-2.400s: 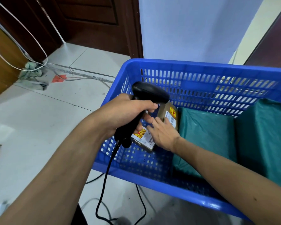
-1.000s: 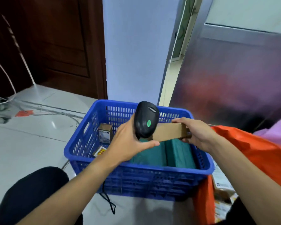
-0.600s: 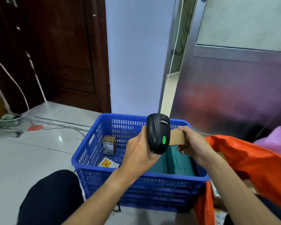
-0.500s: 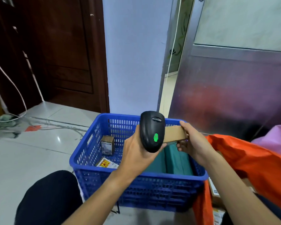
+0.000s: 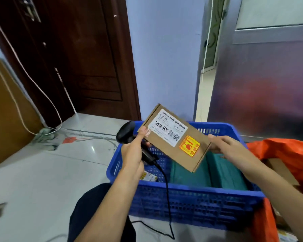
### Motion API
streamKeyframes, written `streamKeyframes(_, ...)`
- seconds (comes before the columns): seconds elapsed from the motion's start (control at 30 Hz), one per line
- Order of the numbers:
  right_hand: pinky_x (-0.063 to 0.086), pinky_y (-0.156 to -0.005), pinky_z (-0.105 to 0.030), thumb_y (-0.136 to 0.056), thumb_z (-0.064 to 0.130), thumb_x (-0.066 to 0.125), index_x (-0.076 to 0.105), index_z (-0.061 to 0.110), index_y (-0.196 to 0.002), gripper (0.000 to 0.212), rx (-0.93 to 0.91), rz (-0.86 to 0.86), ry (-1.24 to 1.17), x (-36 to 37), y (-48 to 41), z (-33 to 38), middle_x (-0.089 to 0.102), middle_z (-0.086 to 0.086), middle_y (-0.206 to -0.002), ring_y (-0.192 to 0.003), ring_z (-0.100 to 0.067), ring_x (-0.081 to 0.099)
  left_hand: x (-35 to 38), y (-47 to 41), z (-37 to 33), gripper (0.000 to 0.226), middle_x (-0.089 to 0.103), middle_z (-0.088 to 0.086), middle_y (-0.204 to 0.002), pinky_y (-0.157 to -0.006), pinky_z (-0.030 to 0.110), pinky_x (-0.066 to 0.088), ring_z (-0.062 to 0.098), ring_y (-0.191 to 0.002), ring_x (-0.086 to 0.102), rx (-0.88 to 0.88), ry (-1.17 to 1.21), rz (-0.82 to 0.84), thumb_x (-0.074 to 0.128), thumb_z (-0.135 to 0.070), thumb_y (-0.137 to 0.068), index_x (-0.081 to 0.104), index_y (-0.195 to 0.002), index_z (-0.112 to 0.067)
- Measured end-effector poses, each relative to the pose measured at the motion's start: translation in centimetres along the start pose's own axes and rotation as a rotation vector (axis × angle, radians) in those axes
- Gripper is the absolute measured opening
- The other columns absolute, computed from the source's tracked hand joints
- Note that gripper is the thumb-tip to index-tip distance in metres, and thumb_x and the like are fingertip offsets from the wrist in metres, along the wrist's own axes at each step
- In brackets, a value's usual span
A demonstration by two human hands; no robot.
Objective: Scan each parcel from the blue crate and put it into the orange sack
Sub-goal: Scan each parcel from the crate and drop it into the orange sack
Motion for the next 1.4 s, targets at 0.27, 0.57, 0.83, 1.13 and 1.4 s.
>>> streamKeyframes(0.27, 0.059, -0.085, -0.043, -0.074, 0.064, 0.069, 0.068, 0.016, -0.122, 0.068, 0.050, 0.145, -0.381, 3.5, 0.6, -0.3, 0.080, -0.004, -0.099, -0.094, -0.025, 0.076, 0.0, 0.5, 1.9, 0.021, 0.080, 0.010, -0.094, -0.064, 0.028, 0.062, 0.016, -0.068, 0.071, -0.173, 0.139, 0.106, 0.078, -0.025, -0.092, 0.078, -0.105, -0.008)
streamKeyframes(0.57, 0.060, -0.079, -0.036, -0.068, 0.045, 0.081, 0.072, 0.014, -0.114, 0.056, 0.136, -0.008, -0.600, 2.2, 0.4, -0.6, 0.080, -0.004, -0.101, -0.090, -0.018, 0.078, -0.3, 2.0, 2.8, 0.058, 0.072, 0.007, -0.080, -0.076, 0.041, 0.058, 0.018, -0.067, 0.066, -0.126, -0.154, 0.167, 0.090, -0.048, -0.068, 0.079, -0.112, -0.012)
streamKeyframes(0.83, 0.060, -0.074, -0.028, -0.083, 0.037, 0.082, 0.071, 0.023, -0.107, 0.030, -0.006, -0.229, -0.481, -2.3, 0.5, 0.1, 0.080, 0.005, -0.097, -0.088, -0.014, 0.077, 0.8, 2.5, 2.3, 0.063, 0.065, 0.013, -0.075, -0.078, 0.045, 0.051, 0.026, -0.065, 0.059, -0.032, -0.148, 0.322, 0.084, -0.052, -0.066, 0.073, -0.107, -0.005)
streamKeyframes(1.13, 0.058, -0.076, -0.028, -0.082, 0.045, 0.081, 0.067, 0.026, -0.117, 0.042, -0.094, -0.326, -0.305, -6.7, 1.1, 0.4, 0.077, 0.005, -0.107, -0.097, -0.013, 0.073, 2.5, 4.7, 3.1, 0.031, 0.034, 0.007, -0.059, -0.046, 0.030, 0.036, 0.019, -0.046, 0.035, -0.136, -0.207, 0.515, 0.076, -0.028, -0.082, 0.053, -0.085, -0.007)
streamKeyframes(1.4, 0.054, -0.071, -0.026, -0.082, 0.051, 0.076, 0.062, 0.029, -0.122, 0.049, -0.130, -0.344, -0.188, -7.8, 1.7, 0.6, 0.071, 0.007, -0.110, -0.101, -0.013, 0.068, 2.8, 5.7, 3.8, 0.028, 0.035, 0.009, -0.055, -0.045, 0.030, 0.036, 0.019, -0.042, 0.034, -0.141, -0.309, 0.561, 0.081, -0.021, -0.076, 0.057, -0.068, -0.009)
Point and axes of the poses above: each hand's wrist, its own y-axis away from the middle knuckle, its own x-axis out of the palm, z = x × y, the point moved 6 cm from there along -y, towards the middle knuckle
